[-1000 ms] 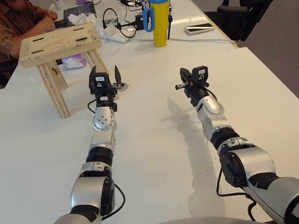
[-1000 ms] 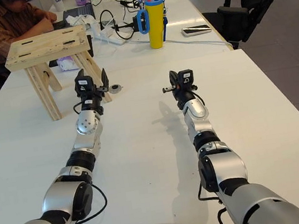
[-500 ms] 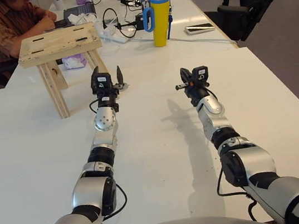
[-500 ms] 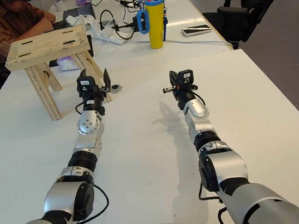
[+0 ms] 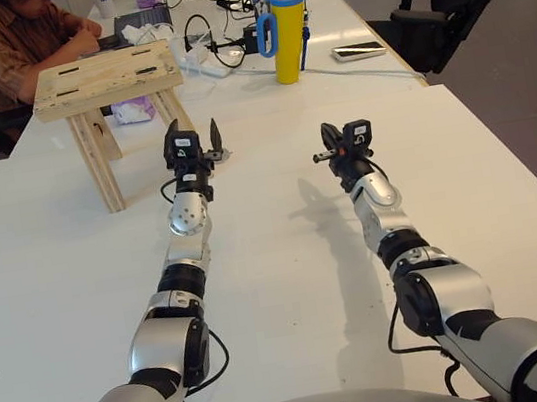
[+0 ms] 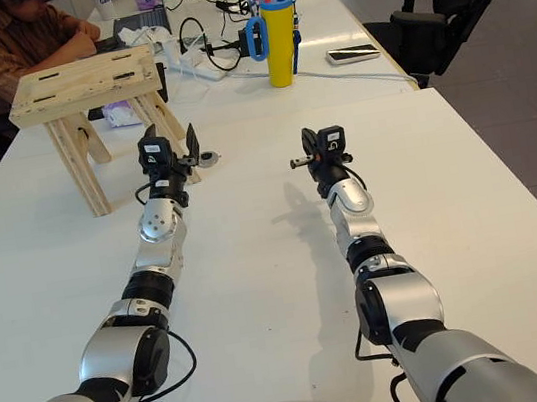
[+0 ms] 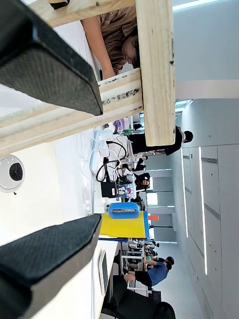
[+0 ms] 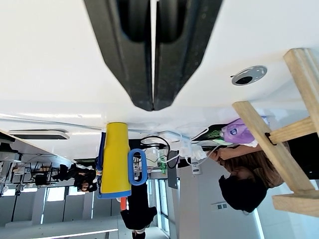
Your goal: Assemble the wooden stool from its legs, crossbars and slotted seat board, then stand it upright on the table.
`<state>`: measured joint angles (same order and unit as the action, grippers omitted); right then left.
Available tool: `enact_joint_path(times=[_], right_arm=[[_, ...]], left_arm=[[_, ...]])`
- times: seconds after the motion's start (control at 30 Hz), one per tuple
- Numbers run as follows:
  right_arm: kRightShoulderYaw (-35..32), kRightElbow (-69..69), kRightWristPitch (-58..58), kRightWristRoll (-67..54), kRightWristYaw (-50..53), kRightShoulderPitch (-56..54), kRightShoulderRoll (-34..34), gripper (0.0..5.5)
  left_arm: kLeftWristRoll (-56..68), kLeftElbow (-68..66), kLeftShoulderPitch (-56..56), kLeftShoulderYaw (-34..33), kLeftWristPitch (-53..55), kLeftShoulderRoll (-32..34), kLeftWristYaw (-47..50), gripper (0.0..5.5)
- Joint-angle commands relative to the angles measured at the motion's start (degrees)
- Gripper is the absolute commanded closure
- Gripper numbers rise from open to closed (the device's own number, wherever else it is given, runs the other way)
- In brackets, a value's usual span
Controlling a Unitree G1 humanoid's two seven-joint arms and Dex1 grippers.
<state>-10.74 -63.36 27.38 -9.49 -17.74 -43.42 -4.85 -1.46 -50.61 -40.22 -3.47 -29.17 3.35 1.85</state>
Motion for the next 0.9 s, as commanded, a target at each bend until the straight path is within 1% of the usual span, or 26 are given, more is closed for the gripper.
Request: enact_joint_path(times=[0.03,0.37,0.9], right_arm=[[0.06,0.75,-0.67,-0.08,-0.75,0.42,0.61,5.50],[-0.85,0.57,-1.65,-0.90,-1.44,-0.33,0.29,5.50],[-0.59,-0.84,-3.13,-0.08,-1.84,-1.61,-0.21,5.50]], left_arm=[[0.17,0.56,0.54,-0.20,0.70,-0.14,0.16,1.86],[1.39,1.33,0.75,-0.41,0.33,-0.08,-1.61,1.86],[1.69,0.21,0.33,-1.45,-0.11,-0.21,-1.54,1.86]])
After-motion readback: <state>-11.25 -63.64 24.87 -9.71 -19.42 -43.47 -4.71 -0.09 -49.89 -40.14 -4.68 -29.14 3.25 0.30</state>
